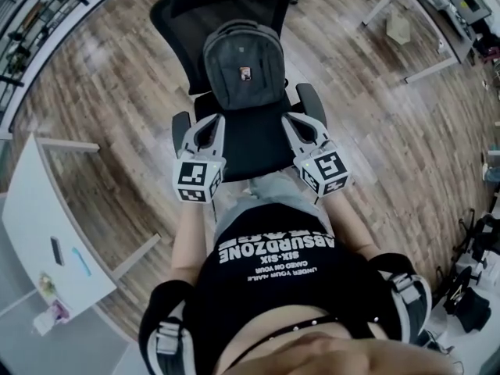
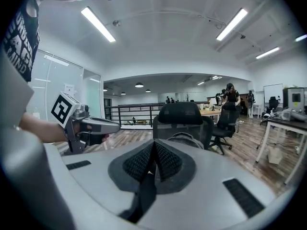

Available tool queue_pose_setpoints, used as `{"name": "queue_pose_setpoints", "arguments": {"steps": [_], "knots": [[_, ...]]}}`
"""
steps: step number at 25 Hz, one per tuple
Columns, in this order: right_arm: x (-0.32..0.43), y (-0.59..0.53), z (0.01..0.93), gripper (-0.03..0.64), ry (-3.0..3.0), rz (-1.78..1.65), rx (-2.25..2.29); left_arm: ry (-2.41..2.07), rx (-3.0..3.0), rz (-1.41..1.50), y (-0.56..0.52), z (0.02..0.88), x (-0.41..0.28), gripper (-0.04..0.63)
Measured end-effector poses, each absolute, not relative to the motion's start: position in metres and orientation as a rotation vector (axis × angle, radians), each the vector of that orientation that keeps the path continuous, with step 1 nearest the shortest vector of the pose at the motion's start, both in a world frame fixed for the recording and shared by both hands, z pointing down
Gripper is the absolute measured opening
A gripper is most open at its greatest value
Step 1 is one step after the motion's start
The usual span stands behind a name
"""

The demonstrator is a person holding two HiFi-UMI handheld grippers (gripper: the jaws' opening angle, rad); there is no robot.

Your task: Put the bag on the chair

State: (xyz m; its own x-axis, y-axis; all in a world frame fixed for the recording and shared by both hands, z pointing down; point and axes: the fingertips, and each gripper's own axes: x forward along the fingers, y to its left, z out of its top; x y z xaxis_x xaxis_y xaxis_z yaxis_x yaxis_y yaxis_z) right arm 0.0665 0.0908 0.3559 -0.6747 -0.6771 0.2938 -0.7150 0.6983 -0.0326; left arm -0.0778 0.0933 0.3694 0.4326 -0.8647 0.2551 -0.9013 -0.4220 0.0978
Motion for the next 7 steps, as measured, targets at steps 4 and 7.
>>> {"name": "queue_pose_setpoints", "arguments": {"steps": [4,7], "knots": [[0.074,0.131,0.359,0.015,-2.631,0.23,1.106,-1.503,2.424,0.266,0.136,0.389,-0.07,0.015],[0.077,0.162,0.365,0.015,-2.613,0.254,1.091,-1.463,2.386,0.292,0.174,0.408,-0.063,0.015]]}}
